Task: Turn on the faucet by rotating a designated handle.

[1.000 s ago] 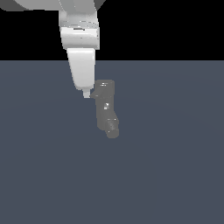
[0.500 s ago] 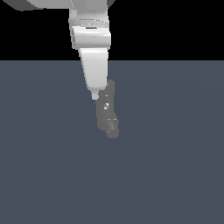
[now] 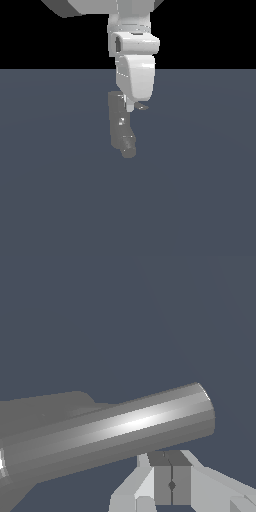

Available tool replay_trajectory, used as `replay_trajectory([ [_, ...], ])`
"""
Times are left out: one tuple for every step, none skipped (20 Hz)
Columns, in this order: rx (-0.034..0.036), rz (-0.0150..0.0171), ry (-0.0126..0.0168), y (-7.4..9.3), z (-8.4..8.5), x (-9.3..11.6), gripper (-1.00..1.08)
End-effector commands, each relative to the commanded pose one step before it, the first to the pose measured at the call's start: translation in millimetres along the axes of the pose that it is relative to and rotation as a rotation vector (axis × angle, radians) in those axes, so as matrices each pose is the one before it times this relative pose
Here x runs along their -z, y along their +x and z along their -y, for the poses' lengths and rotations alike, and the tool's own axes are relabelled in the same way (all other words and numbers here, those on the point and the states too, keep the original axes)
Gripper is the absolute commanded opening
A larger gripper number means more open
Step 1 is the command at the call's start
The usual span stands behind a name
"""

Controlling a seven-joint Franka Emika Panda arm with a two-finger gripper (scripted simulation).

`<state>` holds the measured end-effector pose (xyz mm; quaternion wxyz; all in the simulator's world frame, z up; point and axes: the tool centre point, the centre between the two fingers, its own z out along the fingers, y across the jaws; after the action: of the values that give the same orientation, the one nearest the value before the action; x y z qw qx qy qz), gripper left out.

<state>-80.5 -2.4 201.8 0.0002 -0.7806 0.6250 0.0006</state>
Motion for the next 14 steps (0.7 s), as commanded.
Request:
replay_trajectory([
  [-0.02653,-0.00117,0.00078,27.95,-2.89,0.06,-1.0],
  [0.0,0.0,0.0,5.78,0.06,0.06,-1.0],
  [-0.00066,-0.00007,-0.00019,6.04,0.02,-0.02,-1.0],
  [-0.00047,-0.00003,-0.00013,5.93,0.06,0.0,-1.0],
  [0.0,0.0,0.0,5.66,0.13,0.06,-1.0],
  [0.0,0.0,0.0,0.0,0.0,0.0,-1.0],
  [0.03114,0.00165,0.00025,-20.57,4.34,-0.19,-1.0],
  [-0.00109,-0.00008,-0.00002,3.06,2.45,-0.01,-1.0],
  [-0.00097,-0.00007,-0.00002,3.0,2.46,-0.01,-1.0],
  [-0.00109,-0.00008,-0.00002,3.05,2.44,0.0,-1.0],
  [-0.00097,-0.00007,-0.00002,2.99,2.45,0.0,-1.0],
  [-0.00109,-0.00008,-0.00002,3.04,2.43,0.0,-1.0],
  [-0.00097,-0.00007,-0.00002,2.98,2.44,0.0,-1.0],
  [-0.00109,-0.00007,-0.00002,3.03,2.42,0.0,-1.0],
])
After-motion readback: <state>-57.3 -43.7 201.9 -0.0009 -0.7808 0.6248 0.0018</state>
